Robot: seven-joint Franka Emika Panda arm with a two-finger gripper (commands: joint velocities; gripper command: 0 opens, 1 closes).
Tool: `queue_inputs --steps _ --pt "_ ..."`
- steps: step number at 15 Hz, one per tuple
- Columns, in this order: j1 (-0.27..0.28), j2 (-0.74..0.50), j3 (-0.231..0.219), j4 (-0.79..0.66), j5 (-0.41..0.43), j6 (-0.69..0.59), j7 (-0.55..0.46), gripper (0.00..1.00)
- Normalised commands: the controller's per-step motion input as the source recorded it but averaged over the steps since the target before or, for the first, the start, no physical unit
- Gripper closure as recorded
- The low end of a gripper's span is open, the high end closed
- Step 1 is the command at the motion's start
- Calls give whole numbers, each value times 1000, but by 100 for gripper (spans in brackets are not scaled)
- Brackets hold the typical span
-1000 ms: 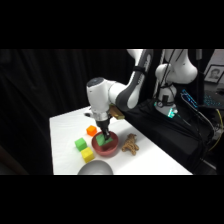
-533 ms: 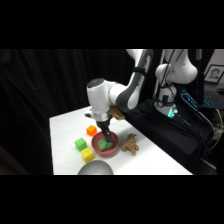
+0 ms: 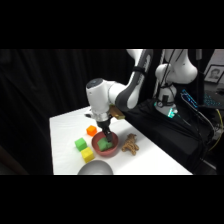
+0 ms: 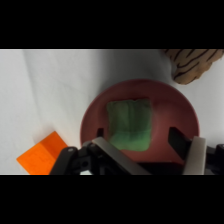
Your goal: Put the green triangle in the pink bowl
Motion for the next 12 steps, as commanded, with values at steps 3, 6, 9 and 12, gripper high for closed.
queue_inputs --steps 3,6,9,12 --pt "-35 -150 49 99 168 -300 -179 0" --pt "-48 -193 48 115 163 -359 -183 0" --pt "-36 -234 38 126 129 -428 -147 0" --pt "-25 -244 38 114 107 -372 -124 0"
